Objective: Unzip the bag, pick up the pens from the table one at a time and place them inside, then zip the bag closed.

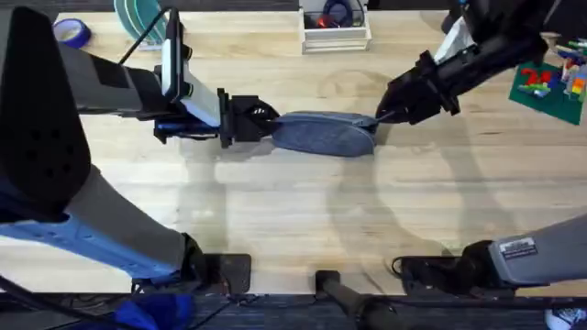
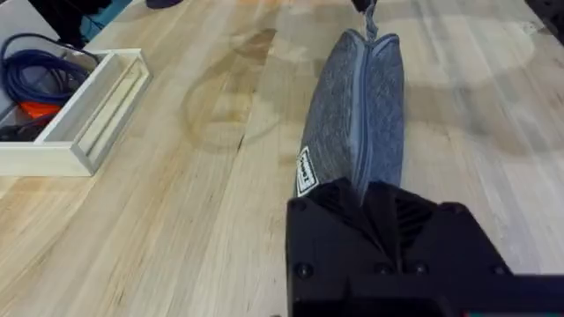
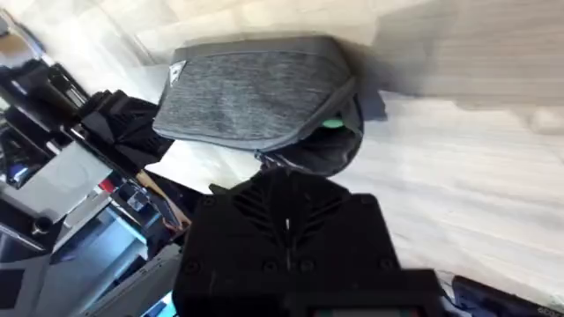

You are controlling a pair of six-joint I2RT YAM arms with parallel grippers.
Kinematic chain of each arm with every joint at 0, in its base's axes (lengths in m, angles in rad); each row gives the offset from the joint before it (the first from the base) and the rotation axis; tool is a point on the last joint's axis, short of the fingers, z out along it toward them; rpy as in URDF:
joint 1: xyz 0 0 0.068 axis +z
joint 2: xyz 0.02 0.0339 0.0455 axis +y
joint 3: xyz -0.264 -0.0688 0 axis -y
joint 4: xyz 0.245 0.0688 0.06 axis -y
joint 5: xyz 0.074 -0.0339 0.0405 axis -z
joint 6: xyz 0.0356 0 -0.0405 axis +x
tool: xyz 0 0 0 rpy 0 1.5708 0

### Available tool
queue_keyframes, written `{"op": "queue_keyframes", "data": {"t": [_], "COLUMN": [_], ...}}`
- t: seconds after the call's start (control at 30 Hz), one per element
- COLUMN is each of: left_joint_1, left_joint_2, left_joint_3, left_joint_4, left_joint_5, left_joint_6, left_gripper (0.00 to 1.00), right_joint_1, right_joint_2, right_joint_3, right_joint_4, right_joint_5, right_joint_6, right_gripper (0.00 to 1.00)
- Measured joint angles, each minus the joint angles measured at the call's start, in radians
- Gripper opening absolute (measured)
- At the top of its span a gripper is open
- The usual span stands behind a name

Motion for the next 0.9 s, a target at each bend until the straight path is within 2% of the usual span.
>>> {"op": "queue_keyframes", "data": {"t": [0.9], "left_joint_1": [0.002], "left_joint_2": [0.000], "left_joint_3": [0.000], "left_joint_4": [0.000], "left_joint_5": [0.000], "left_joint_6": [0.000], "left_gripper": [0.042], "right_joint_1": [-0.190], "right_joint_2": [0.000], "right_joint_3": [0.000], "right_joint_4": [-0.142], "right_joint_5": [0.015], "right_joint_6": [-0.200], "right_gripper": [0.034]}}
